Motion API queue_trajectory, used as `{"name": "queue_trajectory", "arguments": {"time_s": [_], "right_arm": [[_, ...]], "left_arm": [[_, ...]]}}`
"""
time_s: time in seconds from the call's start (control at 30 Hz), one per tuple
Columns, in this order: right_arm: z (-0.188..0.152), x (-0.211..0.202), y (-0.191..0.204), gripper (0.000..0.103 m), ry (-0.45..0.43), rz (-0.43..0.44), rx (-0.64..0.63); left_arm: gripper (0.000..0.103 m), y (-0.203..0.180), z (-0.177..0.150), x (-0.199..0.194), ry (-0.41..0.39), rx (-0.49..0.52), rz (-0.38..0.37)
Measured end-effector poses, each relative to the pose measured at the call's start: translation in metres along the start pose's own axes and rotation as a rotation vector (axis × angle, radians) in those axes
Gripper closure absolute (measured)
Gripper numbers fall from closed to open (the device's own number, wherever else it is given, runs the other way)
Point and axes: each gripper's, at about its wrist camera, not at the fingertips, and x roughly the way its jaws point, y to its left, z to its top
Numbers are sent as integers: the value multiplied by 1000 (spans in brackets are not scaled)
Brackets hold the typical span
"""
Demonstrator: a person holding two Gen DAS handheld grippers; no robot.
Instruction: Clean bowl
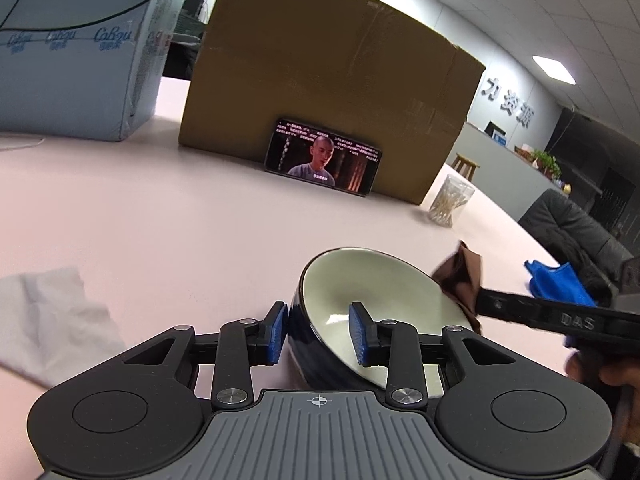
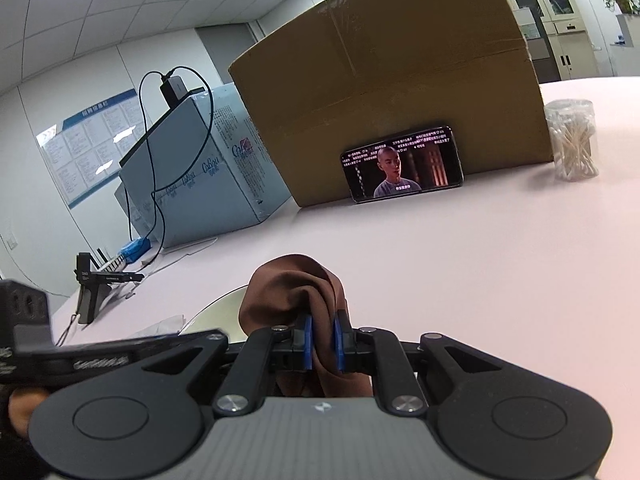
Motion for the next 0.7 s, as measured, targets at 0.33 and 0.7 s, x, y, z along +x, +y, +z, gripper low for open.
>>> {"name": "queue_trajectory", "arguments": {"time_s": [0.33, 0.7], "right_arm": [[-6, 5, -19, 89, -23, 17, 67], [-7, 5, -26, 89, -24, 57, 97]], "left_arm": [[71, 6, -4, 12, -31, -24, -79], [71, 10, -5, 12, -38, -43, -108]]}}
